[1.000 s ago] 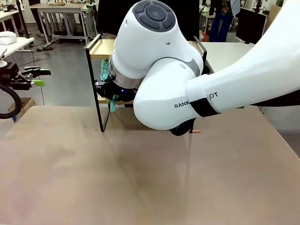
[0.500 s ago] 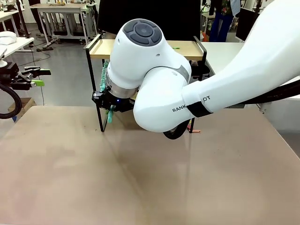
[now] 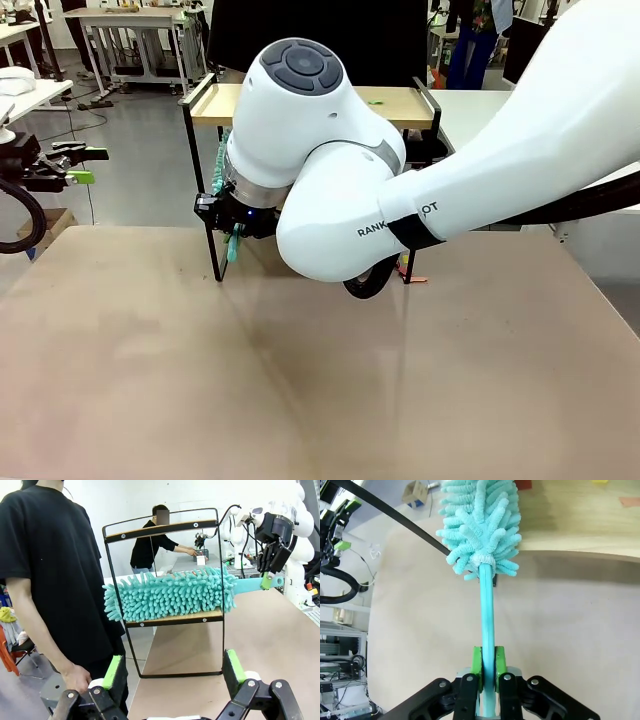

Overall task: Clean the shelf.
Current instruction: Clean the specific section of the Shelf indicated by the human with the Duster.

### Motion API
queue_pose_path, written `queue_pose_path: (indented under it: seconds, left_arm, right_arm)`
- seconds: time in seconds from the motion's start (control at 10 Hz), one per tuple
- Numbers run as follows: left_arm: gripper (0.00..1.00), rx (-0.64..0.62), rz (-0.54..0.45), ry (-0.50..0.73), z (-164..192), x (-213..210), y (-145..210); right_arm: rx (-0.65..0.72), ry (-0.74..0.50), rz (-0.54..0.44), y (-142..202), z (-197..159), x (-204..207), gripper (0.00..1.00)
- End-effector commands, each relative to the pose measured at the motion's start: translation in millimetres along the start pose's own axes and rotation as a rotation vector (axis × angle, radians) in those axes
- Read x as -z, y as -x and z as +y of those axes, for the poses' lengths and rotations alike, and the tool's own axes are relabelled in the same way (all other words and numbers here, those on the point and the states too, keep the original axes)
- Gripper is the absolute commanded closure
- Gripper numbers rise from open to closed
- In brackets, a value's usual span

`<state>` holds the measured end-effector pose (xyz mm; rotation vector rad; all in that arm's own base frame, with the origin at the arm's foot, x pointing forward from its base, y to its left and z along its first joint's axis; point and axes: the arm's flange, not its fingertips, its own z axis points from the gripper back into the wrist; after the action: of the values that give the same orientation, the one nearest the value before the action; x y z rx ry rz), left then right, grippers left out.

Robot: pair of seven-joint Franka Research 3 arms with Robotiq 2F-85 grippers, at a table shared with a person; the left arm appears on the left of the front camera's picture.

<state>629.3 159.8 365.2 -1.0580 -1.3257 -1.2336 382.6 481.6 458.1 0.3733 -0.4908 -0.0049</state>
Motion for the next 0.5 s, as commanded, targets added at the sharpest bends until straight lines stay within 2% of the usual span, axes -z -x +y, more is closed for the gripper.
queue_pose_path:
  seconds: [0.0, 0.4]
  left_arm:
    - [0.00, 0.005, -0.002, -0.001, -1.1, 0.0, -2.4]
    - [0.00, 0.005, -0.002, -0.001, -1.1, 0.0, -2.4]
  right_arm:
    - [0.054, 0.022, -0.024, -9.5, -15.4, -12.7, 0.87]
    - [0.163, 0.075, 0.019, -21.5, -70.2, -43.8, 0.87]
